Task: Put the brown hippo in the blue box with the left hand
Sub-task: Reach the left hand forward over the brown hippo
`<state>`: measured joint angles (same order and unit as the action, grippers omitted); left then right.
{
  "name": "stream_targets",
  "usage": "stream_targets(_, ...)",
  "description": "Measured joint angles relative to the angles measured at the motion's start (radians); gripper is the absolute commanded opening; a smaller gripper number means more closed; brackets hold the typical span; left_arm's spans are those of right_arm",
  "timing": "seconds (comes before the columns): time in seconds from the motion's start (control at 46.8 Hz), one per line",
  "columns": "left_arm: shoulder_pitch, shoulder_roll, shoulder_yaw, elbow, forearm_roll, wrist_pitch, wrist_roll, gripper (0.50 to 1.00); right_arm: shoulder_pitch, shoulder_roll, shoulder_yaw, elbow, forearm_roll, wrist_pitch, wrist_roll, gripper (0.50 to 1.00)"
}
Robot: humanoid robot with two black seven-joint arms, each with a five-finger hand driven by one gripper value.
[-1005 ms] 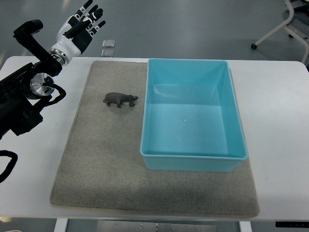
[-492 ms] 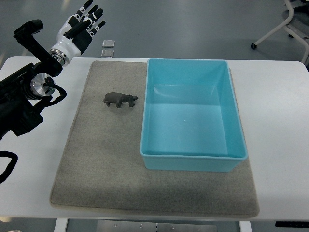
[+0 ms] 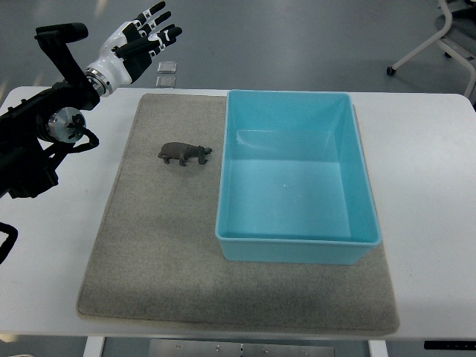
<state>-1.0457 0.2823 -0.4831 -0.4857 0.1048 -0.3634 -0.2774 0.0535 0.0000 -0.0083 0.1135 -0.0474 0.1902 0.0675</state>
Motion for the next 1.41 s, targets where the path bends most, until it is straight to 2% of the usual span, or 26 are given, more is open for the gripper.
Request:
stream_targets(0.406, -0.047, 0.08, 0.138, -0.176, 0.313, 0.009, 0.001, 0.996, 0.0, 0.0, 0.0, 0.0, 0.0, 0.0, 0.0, 0.936)
stream_targets(0.684, -0.105, 0.14, 0.261, -0.249, 0.479, 0.011, 0.001, 0.996, 0.0, 0.0, 0.0, 0.0, 0.0, 0.0, 0.0, 0.936)
stream_targets(1.111, -0.148, 0.19, 0.322, -0.325, 0.876, 0.009, 0.0, 0.994, 0.0, 0.0, 0.0, 0.0, 0.0, 0.0, 0.0, 0.936)
stream_targets(1.411, -0.16, 0.19, 0.386, -0.33, 1.108, 0.016, -0.002, 0.994, 0.0, 0.0, 0.0, 0.0, 0.0, 0.0, 0.0, 0.936)
